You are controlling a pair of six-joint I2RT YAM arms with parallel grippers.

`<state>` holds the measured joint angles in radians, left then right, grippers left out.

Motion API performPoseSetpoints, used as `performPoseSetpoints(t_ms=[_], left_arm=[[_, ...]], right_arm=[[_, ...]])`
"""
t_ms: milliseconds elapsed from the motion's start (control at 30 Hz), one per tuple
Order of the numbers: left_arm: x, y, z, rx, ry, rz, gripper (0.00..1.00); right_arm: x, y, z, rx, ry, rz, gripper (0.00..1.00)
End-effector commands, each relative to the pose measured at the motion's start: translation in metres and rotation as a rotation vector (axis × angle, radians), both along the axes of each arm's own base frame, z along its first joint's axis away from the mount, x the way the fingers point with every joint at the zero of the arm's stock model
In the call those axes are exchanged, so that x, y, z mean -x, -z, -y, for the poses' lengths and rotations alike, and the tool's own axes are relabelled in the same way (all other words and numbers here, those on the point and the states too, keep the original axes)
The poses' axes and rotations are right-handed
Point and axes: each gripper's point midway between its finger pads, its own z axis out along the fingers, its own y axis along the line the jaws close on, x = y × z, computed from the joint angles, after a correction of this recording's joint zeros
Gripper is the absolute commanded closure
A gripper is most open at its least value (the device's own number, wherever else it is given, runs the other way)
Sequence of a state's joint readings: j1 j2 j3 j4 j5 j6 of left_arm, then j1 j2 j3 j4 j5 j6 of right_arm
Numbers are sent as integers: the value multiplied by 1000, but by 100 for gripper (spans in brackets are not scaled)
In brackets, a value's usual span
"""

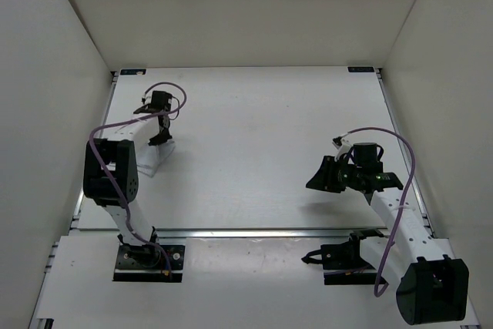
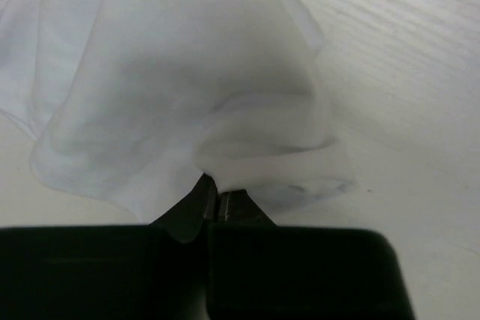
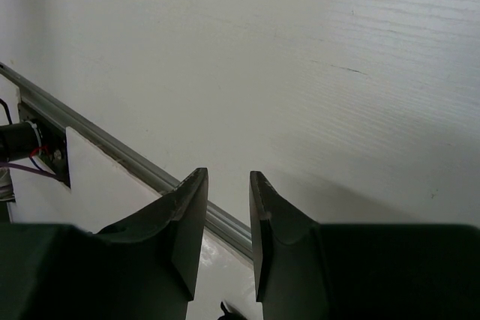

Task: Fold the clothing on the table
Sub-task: Grab the skirt from the pile, then move the skirt to the center of the board

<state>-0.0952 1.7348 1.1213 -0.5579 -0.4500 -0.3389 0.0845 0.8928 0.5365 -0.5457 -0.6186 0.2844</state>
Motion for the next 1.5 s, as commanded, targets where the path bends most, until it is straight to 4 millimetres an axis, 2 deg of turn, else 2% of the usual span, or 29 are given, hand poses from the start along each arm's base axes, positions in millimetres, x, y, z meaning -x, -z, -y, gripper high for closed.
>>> performPoseSetpoints(t_ms=[0,33,67,133,167,200,233,300,333,367,400,467,533,600,633,667,700,800,833,900,967,1033,1100,1167,1200,1233,1267,1367,1467], left_arm=[[-49,-62,44,66,119,161,100],[-63,-96,82,88,206,228,100],[-60,-110,104,103,268,220,100],[-64,-184,197,242,480,333,100],[-56,-222,234,288,558,387,100],[-45,-235,255,313,617,382,100],[-37,-271,284,355,683,444,100],[-24,-307,299,403,736,482,100],[-23,-311,297,428,736,485,100],[-26,-311,281,437,710,489,100],[-24,-322,272,469,705,525,100],[-33,-291,234,478,644,480,100],[-35,-273,206,473,606,475,100],[-30,-221,178,440,568,388,100],[-31,-208,173,433,583,375,94],[-27,-175,159,407,553,313,60],[-24,-146,147,382,520,264,49],[-10,-87,128,438,439,125,45],[-8,-78,122,449,414,105,46],[5,-58,131,466,439,64,48],[9,-49,139,473,464,48,49],[17,-38,159,511,494,5,53],[21,-39,184,579,530,-6,78],[17,-48,209,593,585,5,82],[15,-52,211,569,584,6,64],[14,-52,206,515,566,-7,54],[19,-57,205,491,565,-16,52],[30,-53,184,476,496,-19,48],[59,-24,158,472,417,-78,48]], right_arm=[[-4,-7,-1,-8,-6,37,74],[-6,-5,4,-1,24,36,74],[-6,-4,6,-5,35,35,74],[-14,-6,15,13,81,42,75],[-16,-9,19,25,98,48,74],[-19,-10,22,42,107,57,75],[-22,-11,25,54,116,59,74],[-29,-21,28,72,116,85,74],[-31,-23,29,78,120,87,74],[-32,-26,30,78,126,85,74],[-36,-34,30,79,130,104,73],[-37,-36,33,87,146,107,72],[-39,-41,34,92,149,124,72],[-40,-40,34,89,158,118,72],[-41,-38,38,90,172,116,72],[-42,-38,40,88,190,115,72],[-43,-38,39,71,194,114,71],[-44,-36,33,40,184,112,71],[-46,-37,32,35,192,114,70],[-45,-33,26,20,176,112,71],[-48,-32,20,1,172,115,71],[-48,-29,11,-7,145,104,70],[-49,-27,-2,-14,106,97,70],[-48,-25,-17,-32,69,90,70],[-45,-24,-26,-42,36,77,71],[-44,-28,-40,-61,-11,91,70],[-46,-34,-51,-72,-44,110,70],[-36,-32,-97,-32,-194,89,68],[-17,-13,-136,-38,-334,40,63]])
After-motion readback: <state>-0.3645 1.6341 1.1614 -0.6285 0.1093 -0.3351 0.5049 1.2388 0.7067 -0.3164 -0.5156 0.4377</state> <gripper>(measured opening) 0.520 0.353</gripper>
